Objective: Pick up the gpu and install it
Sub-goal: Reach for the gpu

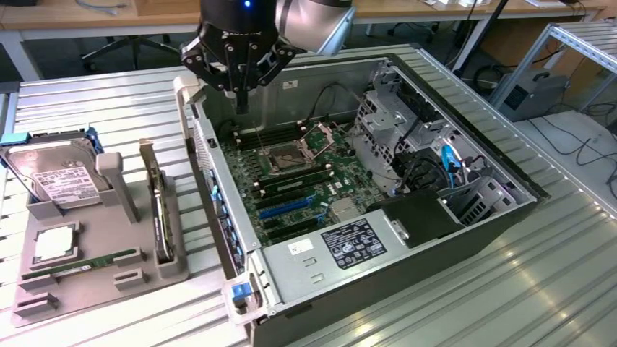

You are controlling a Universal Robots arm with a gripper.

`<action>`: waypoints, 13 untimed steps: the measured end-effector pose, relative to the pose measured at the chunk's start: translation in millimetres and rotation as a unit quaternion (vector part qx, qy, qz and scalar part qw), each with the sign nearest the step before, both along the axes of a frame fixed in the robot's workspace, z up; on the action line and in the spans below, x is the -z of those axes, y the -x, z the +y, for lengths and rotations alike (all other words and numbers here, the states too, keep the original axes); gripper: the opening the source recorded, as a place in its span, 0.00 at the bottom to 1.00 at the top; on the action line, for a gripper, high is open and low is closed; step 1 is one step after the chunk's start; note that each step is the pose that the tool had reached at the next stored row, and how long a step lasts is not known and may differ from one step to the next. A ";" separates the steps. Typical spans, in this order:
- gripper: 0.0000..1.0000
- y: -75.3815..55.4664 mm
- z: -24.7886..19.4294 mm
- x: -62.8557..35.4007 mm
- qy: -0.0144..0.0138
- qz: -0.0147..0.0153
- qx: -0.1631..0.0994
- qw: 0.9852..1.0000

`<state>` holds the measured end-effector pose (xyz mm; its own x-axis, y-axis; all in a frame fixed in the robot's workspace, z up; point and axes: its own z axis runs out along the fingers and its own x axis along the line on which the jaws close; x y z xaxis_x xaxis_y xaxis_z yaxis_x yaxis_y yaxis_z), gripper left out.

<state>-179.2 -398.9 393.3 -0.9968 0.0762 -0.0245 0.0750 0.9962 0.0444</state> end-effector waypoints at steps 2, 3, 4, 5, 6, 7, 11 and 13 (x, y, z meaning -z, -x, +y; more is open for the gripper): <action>0.11 2.2 0.0 0.0 0.000 0.000 0.000 1.000; 0.11 3.6 0.0 0.0 0.000 0.000 0.000 1.000; 0.11 4.3 0.0 0.0 0.000 0.000 0.000 1.000; 0.11 5.2 0.0 0.0 0.000 0.000 0.000 1.000; 0.11 6.1 0.0 0.0 0.000 0.000 0.000 1.000; 0.11 7.1 0.0 0.0 0.000 0.000 0.000 1.000; 0.11 10.3 0.0 0.0 0.000 0.000 0.000 1.000; 0.11 11.9 0.0 0.0 0.000 0.000 0.000 1.000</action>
<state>-191.1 -398.9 393.3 -0.9968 0.0762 -0.0245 0.0751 0.9962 0.0444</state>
